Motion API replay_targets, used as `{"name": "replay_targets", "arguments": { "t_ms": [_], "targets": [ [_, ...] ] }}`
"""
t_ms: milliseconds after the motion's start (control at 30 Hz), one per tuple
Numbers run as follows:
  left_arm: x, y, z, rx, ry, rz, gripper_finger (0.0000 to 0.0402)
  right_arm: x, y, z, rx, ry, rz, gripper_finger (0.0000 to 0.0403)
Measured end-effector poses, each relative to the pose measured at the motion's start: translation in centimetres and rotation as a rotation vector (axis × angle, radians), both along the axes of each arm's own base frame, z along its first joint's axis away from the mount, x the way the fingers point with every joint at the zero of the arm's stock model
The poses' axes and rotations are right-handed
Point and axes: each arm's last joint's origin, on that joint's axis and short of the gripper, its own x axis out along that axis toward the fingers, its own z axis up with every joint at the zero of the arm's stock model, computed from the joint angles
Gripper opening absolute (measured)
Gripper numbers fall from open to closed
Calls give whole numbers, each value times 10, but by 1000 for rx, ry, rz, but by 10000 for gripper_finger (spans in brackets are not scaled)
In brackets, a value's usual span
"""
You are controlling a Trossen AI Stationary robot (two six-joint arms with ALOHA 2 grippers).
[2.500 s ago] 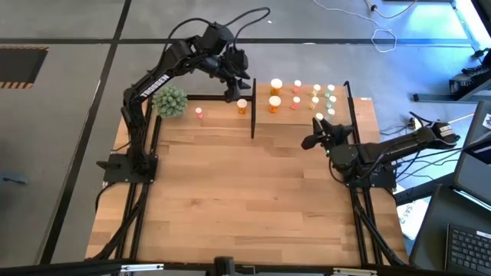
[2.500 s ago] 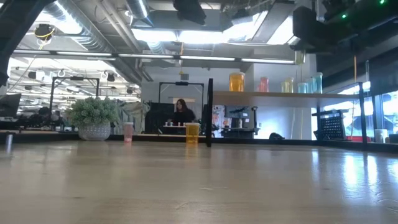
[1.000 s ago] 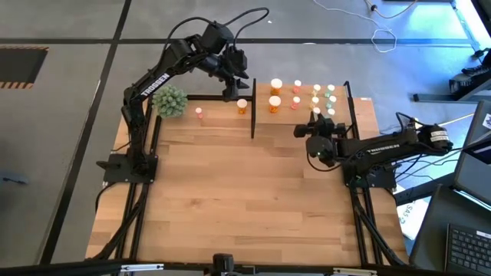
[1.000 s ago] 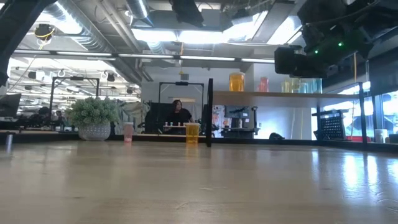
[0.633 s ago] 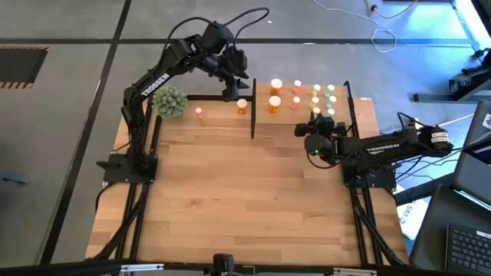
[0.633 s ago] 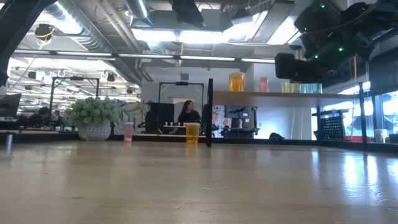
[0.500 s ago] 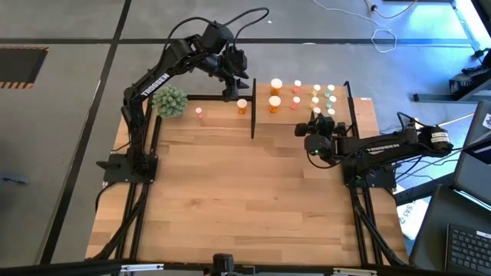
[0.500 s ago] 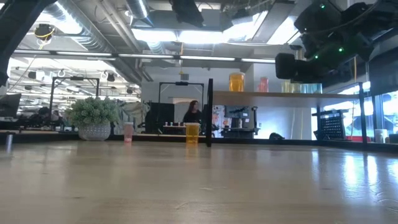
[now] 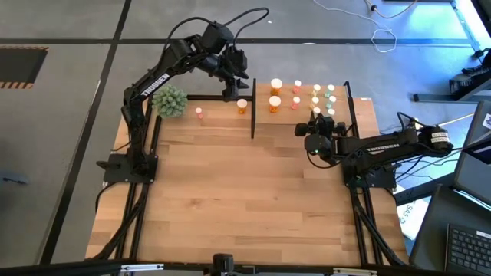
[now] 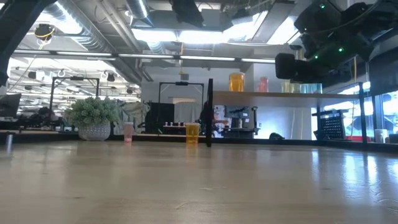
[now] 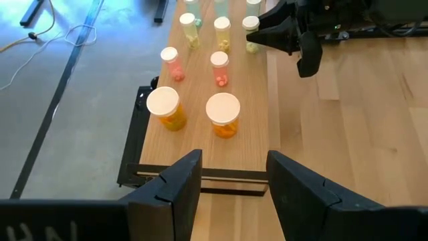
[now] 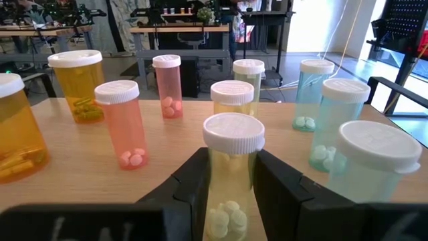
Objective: Pick and place medicine bottles onto shelf by color
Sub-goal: Put the yellow pill bottle on the shelf aligned with the yellow pill bottles
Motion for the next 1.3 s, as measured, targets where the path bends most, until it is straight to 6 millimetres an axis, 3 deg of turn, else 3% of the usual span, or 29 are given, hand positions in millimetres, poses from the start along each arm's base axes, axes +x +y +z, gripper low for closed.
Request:
{"name": "replay_targets", "arguments": {
  "t_ms": [200,600,1300],
  "targets": [
    [0,0,0,0,0,0,163,0,0,0,1,3,3,113],
    [0,0,0,1,-1,0,163,0,0,-1,3,63,20,166],
    [0,0,0,0,0,0,163,10,5,23,-55,150,28,168]
  ]
}}
